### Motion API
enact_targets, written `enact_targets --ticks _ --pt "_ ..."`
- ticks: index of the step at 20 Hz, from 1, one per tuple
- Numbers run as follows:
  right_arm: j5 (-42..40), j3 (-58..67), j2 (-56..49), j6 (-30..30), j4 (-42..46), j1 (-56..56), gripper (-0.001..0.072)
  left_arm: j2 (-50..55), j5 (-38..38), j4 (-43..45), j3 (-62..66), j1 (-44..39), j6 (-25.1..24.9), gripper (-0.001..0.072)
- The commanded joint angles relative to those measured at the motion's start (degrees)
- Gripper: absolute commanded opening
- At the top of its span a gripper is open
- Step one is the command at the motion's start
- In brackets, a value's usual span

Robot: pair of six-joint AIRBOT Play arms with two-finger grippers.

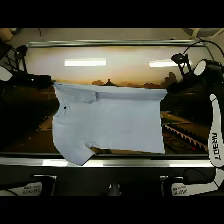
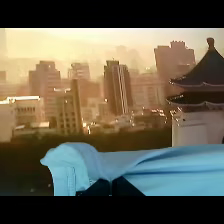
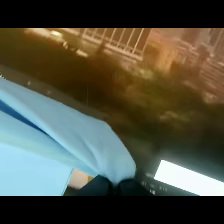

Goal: Fold the shirts.

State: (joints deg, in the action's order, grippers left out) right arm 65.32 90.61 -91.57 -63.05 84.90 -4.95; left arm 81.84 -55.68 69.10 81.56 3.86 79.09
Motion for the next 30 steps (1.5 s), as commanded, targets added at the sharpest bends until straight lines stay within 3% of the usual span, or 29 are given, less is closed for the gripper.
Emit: enact_targets --ticks 1,3,6,10,12,14,17,20,28,29,30 --pt "-19.47 -0.44 -5.49 -6.73 -0.02 -0.35 0.0015 8.66 13.94 -0.5 2.14 -1.9 1.14 0.0027" --pt "-27.65 -0.42 -5.57 -6.73 -0.02 -1.44 0.0015 12.17 18.47 -0.5 5.64 -1.68 1.46 0.0027" --pt "-31.65 -0.44 -6.27 -6.84 -1.09 -1.22 0.0015 16.39 20.44 -0.5 9.62 -2.21 1.46 0.0027" --pt "-23.34 -0.44 -8.72 -6.19 -3.67 0.44 0.0014 19.39 15.52 -0.46 9.86 -3.56 1.16 0.0027" --pt "-18.25 -0.44 -6.93 -4.22 -3.69 0.28 0.0015 17.2 11.19 -0.37 10.45 -3.43 -3.41 0.0027" --pt "-8.59 -0.44 -4.52 -0.66 -3.56 0.28 0.0016 13.86 3.8 2.71 10.56 -3.34 -5.6 0.0026" --pt "5.73 -2.16 -4.81 2.16 -3.48 0.28 0.0015 12.79 -11.96 6.93 9.46 -3.54 -2.36 0.0026" --pt "7.04 -6.34 -6.69 2.91 -3.8 0.31 0.0015 14.84 -16.81 7.5 3.85 -3.93 -2.34 0.0026" --pt "9.64 -6.69 -9.53 3.76 -5.11 0.28 0.0017 15.85 -17.2 7.45 -0.09 -2.75 1.29 0.0028" --pt "9.49 -6.67 -9.55 3.76 -5.31 0.28 0.0025 15.89 -17.2 7.43 0.0 -2.73 1.31 0.0047" --pt "8.83 -6.45 -9.16 3.78 -5.57 0.26 0.0128 15.82 -17.46 7.45 0.57 -2.43 1.33 0.0214"
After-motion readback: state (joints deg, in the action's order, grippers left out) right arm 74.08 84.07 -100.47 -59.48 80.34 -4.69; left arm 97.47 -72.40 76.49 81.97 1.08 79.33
